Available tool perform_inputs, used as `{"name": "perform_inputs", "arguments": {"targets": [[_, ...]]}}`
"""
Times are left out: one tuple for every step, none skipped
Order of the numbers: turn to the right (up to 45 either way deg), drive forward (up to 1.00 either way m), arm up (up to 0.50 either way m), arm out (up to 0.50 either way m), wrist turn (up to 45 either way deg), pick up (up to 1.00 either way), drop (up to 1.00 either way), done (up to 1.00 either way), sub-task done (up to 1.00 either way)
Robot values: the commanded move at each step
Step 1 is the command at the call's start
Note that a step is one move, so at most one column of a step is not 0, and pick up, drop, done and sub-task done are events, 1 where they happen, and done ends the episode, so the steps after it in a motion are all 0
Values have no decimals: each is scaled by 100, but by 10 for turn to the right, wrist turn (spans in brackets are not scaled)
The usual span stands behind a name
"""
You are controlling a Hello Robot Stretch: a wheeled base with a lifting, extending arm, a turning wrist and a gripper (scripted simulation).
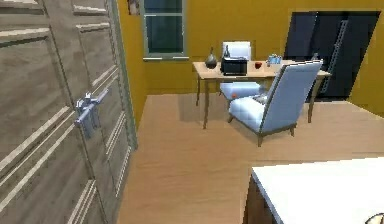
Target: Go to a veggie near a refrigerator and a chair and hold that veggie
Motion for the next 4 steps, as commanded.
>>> {"name": "perform_inputs", "arguments": {"targets": [[-60, 0, 0, 0, 0, 0, 0, 0, 0], [0, 75, 0, 0, 0, 0, 0, 0, 0], [0, 100, 0, 0, 0, 0, 0, 0, 0], [30, 0, 0, 0, 0, 0, 0, 0, 0]]}}
